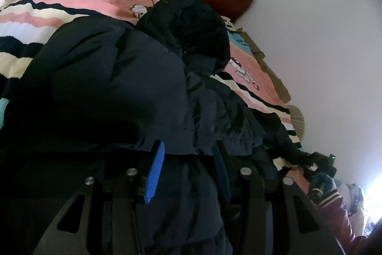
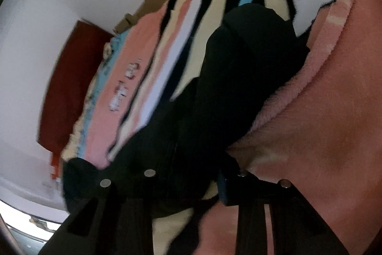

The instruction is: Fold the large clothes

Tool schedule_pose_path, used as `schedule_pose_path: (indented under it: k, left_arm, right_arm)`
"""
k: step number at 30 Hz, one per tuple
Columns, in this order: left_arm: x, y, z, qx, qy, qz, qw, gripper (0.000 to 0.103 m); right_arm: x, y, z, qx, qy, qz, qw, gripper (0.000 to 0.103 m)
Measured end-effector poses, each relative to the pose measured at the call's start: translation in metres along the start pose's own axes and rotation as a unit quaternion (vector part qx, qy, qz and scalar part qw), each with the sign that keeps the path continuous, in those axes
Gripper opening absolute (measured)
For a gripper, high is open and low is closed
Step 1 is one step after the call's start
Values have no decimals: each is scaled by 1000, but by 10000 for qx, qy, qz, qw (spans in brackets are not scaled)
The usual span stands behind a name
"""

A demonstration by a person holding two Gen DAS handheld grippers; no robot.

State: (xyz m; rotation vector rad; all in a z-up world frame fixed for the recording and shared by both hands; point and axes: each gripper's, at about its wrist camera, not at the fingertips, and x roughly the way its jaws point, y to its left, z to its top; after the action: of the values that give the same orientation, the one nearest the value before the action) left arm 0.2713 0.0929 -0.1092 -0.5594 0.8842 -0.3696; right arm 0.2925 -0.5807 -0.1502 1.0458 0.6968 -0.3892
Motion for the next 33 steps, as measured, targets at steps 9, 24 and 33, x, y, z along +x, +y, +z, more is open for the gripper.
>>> schedule_pose_path:
  k: [9,24,33]
  left_arm:
    - [7,-5,-2,48,45,-43,10000,41]
    - [9,1,-2,-16,51,42,10000,41]
    - [14,5,-2,2,111,115,9999,41]
  right_arm:
    - [-9,-3,-15,190,297,398,9986,33]
    - [4,-14,-27,203,246,-4,9995,35]
    - [26,24,6,-89,145,-22,9999,30]
